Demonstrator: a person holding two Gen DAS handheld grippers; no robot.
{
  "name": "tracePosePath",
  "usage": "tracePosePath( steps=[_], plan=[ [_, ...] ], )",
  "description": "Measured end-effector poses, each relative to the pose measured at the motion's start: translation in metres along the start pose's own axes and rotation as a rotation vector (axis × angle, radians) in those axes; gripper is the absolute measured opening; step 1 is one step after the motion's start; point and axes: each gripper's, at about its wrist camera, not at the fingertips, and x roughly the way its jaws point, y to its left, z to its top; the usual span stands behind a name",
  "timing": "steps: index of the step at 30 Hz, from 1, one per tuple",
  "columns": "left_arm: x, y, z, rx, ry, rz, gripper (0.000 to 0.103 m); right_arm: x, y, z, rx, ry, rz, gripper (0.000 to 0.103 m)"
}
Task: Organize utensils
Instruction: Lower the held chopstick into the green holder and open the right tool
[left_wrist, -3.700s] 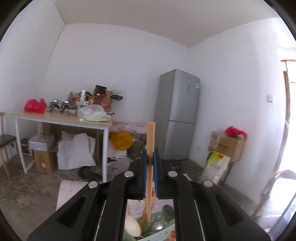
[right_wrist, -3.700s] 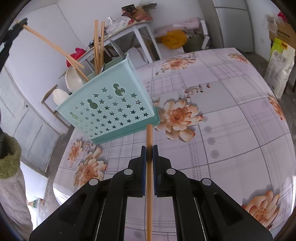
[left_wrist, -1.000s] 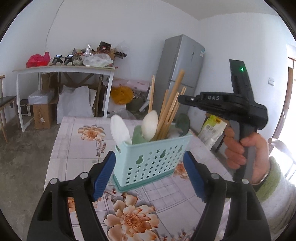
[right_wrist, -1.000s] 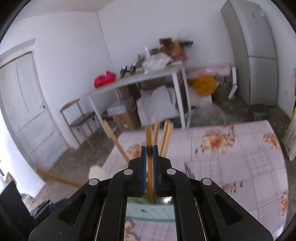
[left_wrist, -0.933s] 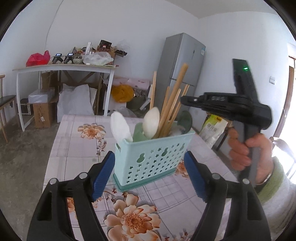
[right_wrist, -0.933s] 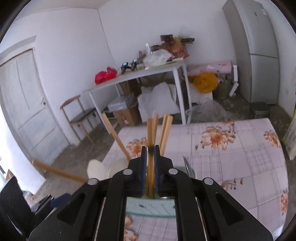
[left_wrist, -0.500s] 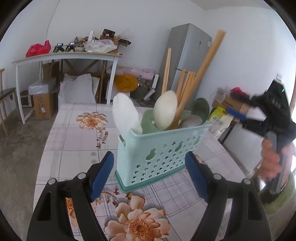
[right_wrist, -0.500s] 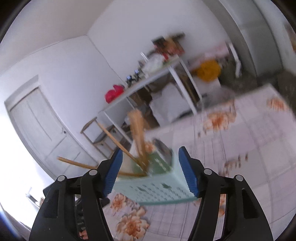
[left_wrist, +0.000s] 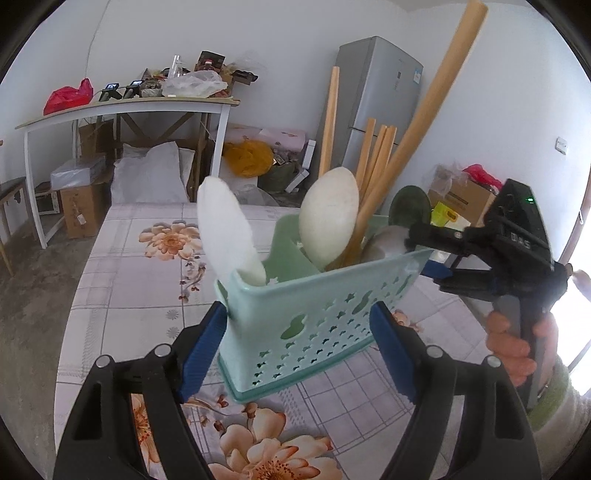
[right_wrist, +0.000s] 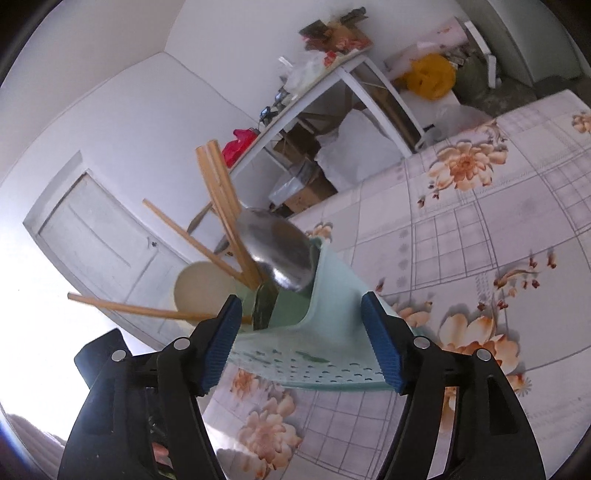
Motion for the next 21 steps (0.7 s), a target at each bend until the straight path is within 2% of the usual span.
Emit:
tracePosePath(
  steps=[14,21],
  plan=[
    [-0.005,0.008,0.000,-0.030,0.003,0.009,0.078,-0.016,0.012,-0.021,0.017,-0.014,-0.002,0.067],
    [-0.007,0.012,-0.001,-0.010,0.004,-0.005,0.078,-0.021,0.018,-0.030,0.015,-0.015,-0.003,0.067]
  ],
)
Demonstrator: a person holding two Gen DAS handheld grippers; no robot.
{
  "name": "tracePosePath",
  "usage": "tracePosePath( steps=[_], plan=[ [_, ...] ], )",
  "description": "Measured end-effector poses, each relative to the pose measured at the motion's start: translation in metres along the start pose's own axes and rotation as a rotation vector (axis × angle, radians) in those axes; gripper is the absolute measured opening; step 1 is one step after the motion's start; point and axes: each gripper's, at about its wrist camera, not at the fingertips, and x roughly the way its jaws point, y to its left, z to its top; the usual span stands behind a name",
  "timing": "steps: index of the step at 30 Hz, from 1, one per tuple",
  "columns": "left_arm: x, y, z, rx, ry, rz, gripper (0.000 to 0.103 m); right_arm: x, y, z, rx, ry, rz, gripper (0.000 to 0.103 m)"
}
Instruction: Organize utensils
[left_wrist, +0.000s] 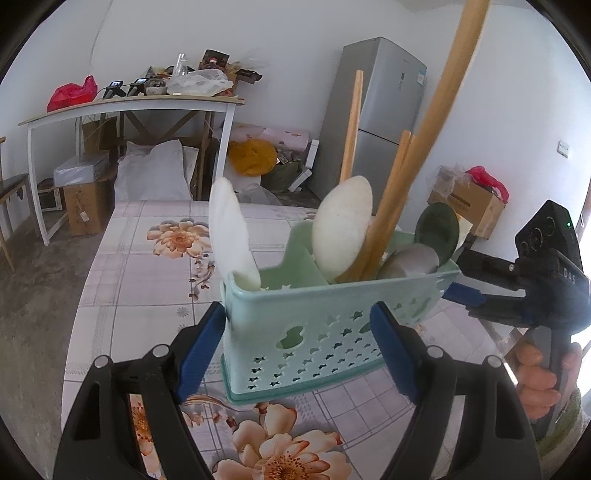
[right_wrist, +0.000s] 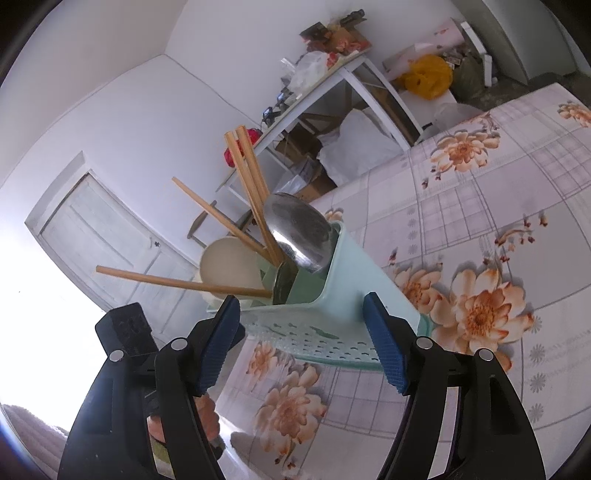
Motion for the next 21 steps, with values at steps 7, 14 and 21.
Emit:
tracePosePath(
  steps=[7,14,21],
  plan=[
    [-0.001,0.002,0.000,-0.004,-0.002,-0.005,0.079,-0.004,0.001,0.009,-0.035,-0.038,-0.044,0.067],
    [-0.019,-0.002,-0.004,-0.014,-0.008,0.026,0.079,-0.011,0.016,-0.001,-0.063,-0.043,-0.099,0.067],
    [-0.045,-0.026,-0.025,0.005,0.045,0.126,0.092,-0.026,0.042,-0.045,-0.181,-0.027,-0.420,0.076]
  ],
)
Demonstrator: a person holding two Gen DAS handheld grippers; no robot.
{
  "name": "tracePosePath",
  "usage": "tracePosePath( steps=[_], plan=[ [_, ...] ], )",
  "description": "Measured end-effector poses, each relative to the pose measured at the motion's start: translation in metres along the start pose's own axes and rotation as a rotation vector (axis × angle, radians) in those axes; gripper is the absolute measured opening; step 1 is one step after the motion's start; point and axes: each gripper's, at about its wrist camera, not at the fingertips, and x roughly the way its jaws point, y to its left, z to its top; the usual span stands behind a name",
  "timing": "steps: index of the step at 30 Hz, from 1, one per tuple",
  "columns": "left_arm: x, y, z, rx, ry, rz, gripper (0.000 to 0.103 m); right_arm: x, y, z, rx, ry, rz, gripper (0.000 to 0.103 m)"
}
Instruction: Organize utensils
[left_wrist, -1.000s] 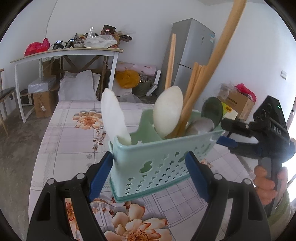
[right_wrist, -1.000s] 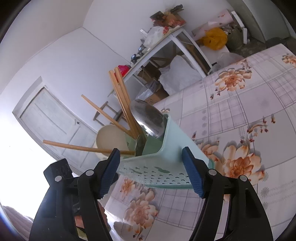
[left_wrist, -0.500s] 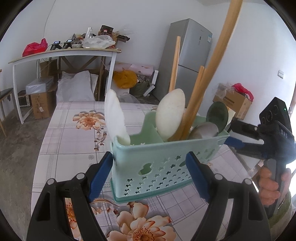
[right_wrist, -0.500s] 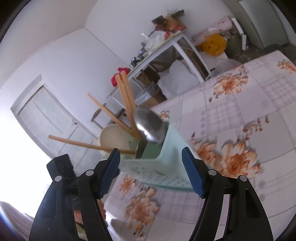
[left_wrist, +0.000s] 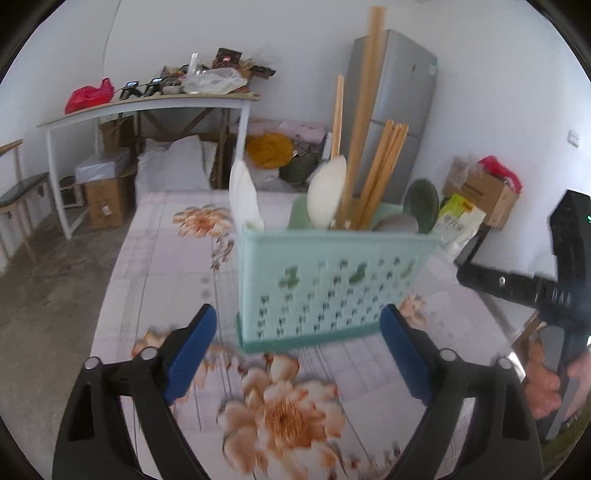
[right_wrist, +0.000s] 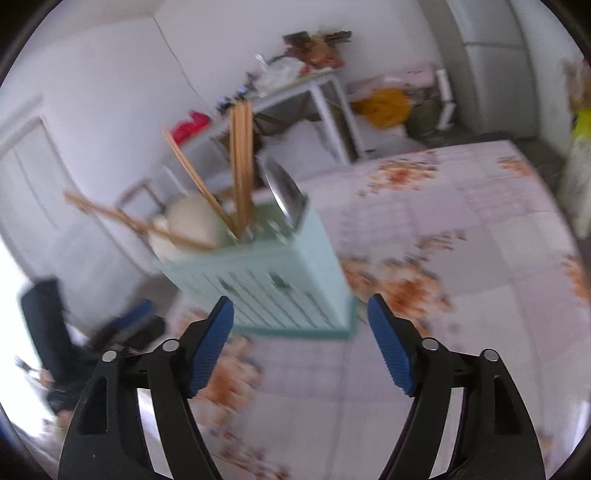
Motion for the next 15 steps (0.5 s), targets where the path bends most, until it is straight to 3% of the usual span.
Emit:
tracePosePath(
  steps=[6,15],
  plan=[
    [-0.009,-0.022,-0.017,0.041,0.026,0.135,0.097,-0.004,0.013,-0.041,-0.042,0.041,-0.275,0.086],
    [-0.031,-0.022,-0.017,0.014,-0.013,0.326,0.097,-0.014,0.030,-0.060,-0.115,-0.002,-0.425,0.095]
  ],
)
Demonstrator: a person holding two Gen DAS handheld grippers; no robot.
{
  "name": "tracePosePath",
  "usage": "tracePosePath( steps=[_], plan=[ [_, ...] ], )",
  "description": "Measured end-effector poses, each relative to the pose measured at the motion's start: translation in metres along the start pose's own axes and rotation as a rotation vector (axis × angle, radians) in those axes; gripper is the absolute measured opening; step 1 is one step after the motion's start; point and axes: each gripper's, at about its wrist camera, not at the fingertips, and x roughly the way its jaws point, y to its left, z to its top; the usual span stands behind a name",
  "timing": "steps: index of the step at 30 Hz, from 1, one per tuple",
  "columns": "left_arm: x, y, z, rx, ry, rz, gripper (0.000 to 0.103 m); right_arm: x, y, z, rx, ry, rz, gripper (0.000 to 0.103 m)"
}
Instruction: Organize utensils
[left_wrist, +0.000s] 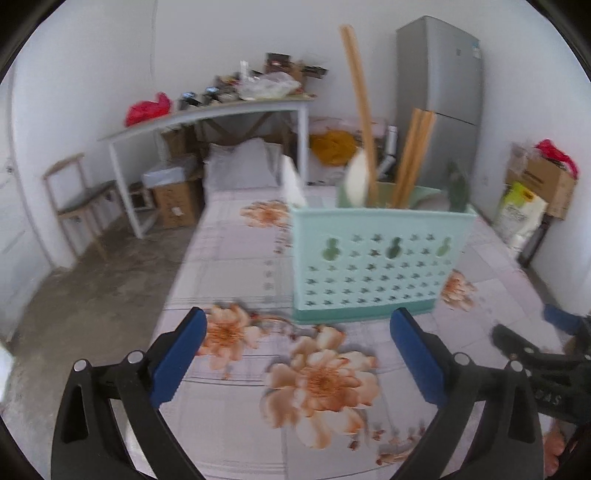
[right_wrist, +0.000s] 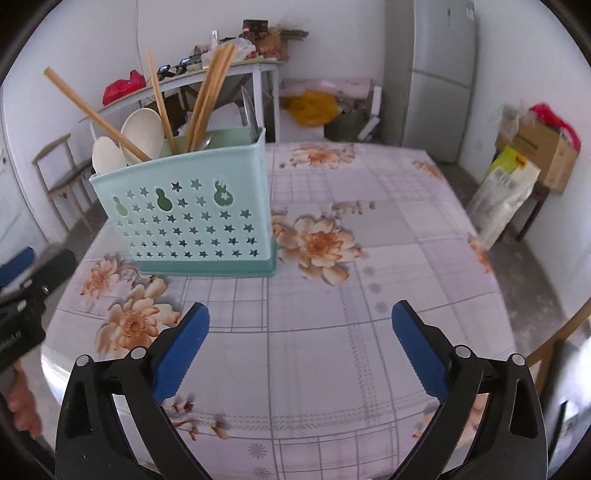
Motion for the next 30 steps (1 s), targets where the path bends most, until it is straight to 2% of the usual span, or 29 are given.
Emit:
tracePosePath(
  steps=[4,10,16,20,30],
  plan=[
    [-0.010,-0.002,0.000,0.056,-0.042,0.138,0.097,-0.006,0.006,0.004,-0.035,-0.035,-0.052,0.095],
    [-0.011,0.006,0.001,0.057,-0.005,0.251,0.097,-0.012,0.009,0.007,-0.047,-0.054,-0.089,0.095],
    [-0.011,0.028,0.003,-0.037,0.023,0.277,0.097,-0.014,0.009,0.010,-0.050,-0.057,-0.110,0.095],
    [-0.012,0.035,0.002,-0.072,0.024,0.264,0.097,-0.011,0.011,0.011,-0.053,-0.047,-0.104,0.095],
    [-0.005,0.036,-0.003,-0.082,0.063,0.235,0.097,-0.011,0.020,0.010,-0.075,-0.038,-0.093,0.095]
  ],
)
